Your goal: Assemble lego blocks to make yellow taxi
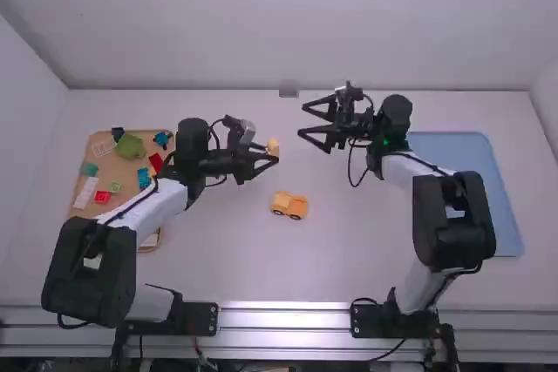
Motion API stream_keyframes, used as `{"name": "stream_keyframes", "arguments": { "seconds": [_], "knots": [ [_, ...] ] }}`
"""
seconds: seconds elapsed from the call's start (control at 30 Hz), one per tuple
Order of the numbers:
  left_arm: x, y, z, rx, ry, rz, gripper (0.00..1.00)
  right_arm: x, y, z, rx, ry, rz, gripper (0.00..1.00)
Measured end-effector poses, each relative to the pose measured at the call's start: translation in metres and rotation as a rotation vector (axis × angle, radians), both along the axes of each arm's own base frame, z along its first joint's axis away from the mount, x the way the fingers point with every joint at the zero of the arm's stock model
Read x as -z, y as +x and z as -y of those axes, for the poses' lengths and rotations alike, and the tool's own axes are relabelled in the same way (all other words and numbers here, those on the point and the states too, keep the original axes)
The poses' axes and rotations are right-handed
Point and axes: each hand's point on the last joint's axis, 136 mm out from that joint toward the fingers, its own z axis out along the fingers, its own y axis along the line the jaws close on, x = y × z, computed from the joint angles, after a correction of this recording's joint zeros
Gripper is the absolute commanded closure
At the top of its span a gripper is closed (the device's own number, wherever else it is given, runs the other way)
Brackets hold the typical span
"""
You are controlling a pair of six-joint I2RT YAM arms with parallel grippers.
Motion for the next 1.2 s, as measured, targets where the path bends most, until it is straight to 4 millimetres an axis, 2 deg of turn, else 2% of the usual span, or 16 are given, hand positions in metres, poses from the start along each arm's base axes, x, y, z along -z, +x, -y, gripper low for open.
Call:
{"name": "stream_keyframes", "arguments": {
  "seconds": [0.1, 0.2, 0.33, 0.4, 0.43, 0.5, 0.57, 0.63, 0.7, 0.77, 0.87, 1.0, 1.07, 1.1, 1.13, 1.2],
  "knots": [
    [0.009, 0.008, -0.006, -0.067, 0.034, -0.036, 0.87, 0.0, 0.015, 0.012, 0.08, 0.008, -0.016, 0.01],
    [0.016, 0.013, -0.012, -0.118, 0.073, -0.105, 0.87, 0.005, 0.024, 0.012, 0.134, 0.005, -0.058, 0.01],
    [0.004, 0.026, -0.022, -0.187, 0.144, -0.183, 0.92, 0.041, 0.041, 0.011, 0.29, -0.083, -0.242, 0.01],
    [-0.007, 0.031, -0.027, -0.214, 0.186, -0.206, 0.92, 0.059, 0.041, 0.012, 0.368, -0.165, -0.309, 0.01],
    [-0.016, 0.035, -0.032, -0.237, 0.22, -0.213, 0.91, 0.07, 0.038, 0.013, 0.428, -0.252, -0.335, 0.01],
    [-0.03, 0.04, -0.04, -0.279, 0.277, -0.215, 0.9, 0.071, 0.034, 0.013, 0.498, -0.37, -0.33, 0.01],
    [-0.036, 0.04, -0.048, -0.319, 0.348, -0.221, 0.9, 0.06, 0.027, 0.015, 0.568, -0.489, -0.293, 0.01],
    [-0.037, 0.039, -0.056, -0.356, 0.419, -0.226, 0.9, 0.039, 0.019, 0.021, 0.645, -0.585, -0.228, 0.01],
    [-0.029, 0.034, -0.059, -0.378, 0.492, -0.238, 0.89, 0.016, 0.009, 0.032, 0.737, -0.66, -0.176, 0.01],
    [-0.022, 0.028, -0.058, -0.382, 0.542, -0.253, 0.89, 0.009, 0.001, 0.042, 0.791, -0.703, -0.17, 0.01],
    [-0.013, 0.019, -0.05, -0.368, 0.606, -0.255, 0.9, 0.014, -0.011, 0.059, 0.866, -0.774, -0.188, 0.01],
    [-0.001, 0.014, -0.031, -0.329, 0.648, -0.245, 0.87, 0.039, -0.024, 0.071, 0.945, -0.81, -0.21, 0.01],
    [0.01, 0.013, -0.023, -0.307, 0.67, -0.257, 0.87, 0.048, -0.038, 0.076, 0.971, -0.826, -0.207, 0.01],
    [0.022, 0.012, -0.018, -0.285, 0.696, -0.275, 0.88, 0.047, -0.05, 0.079, 0.982, -0.822, -0.194, 0.01],
    [0.025, 0.011, -0.017, -0.278, 0.702, -0.279, 0.88, 0.045, -0.054, 0.08, 0.986, -0.814, -0.188, 0.01],
    [0.038, 0.008, -0.009, -0.238, 0.744, -0.303, 0.9, 0.027, -0.069, 0.083, 1.003, -0.76, -0.145, 0.01]
  ]
}}
